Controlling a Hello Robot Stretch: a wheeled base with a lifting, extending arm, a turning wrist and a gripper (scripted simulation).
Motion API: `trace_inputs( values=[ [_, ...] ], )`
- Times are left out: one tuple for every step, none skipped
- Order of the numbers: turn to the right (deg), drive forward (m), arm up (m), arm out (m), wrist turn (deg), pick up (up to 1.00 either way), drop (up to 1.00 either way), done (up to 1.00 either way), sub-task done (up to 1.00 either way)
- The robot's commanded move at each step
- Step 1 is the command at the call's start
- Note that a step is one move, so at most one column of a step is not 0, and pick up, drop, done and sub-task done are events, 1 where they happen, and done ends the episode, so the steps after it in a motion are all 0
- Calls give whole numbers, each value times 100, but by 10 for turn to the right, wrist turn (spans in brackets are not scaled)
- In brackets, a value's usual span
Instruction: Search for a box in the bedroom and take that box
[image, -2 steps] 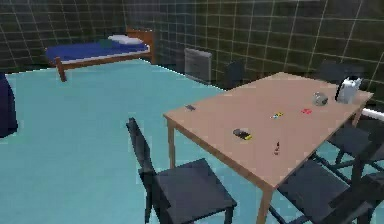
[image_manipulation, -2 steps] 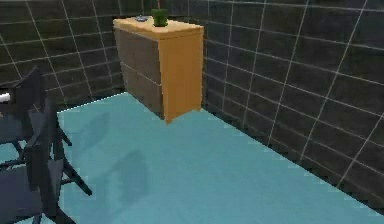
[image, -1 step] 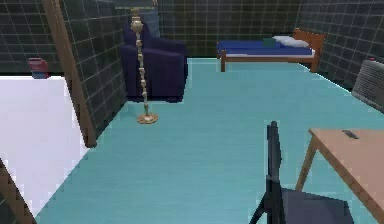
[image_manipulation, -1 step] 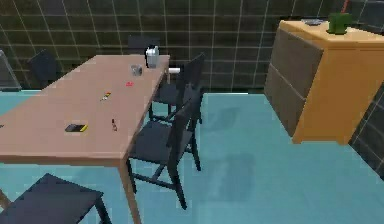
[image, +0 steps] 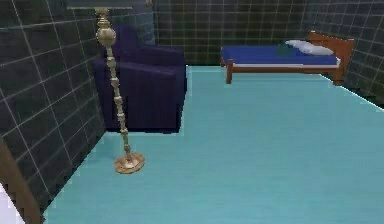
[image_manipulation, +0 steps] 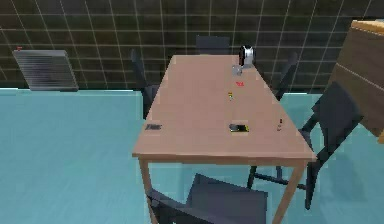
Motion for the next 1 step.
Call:
trace_inputs(
  values=[
    [210,0,0,0,0,0,0,0,0]
  ],
)
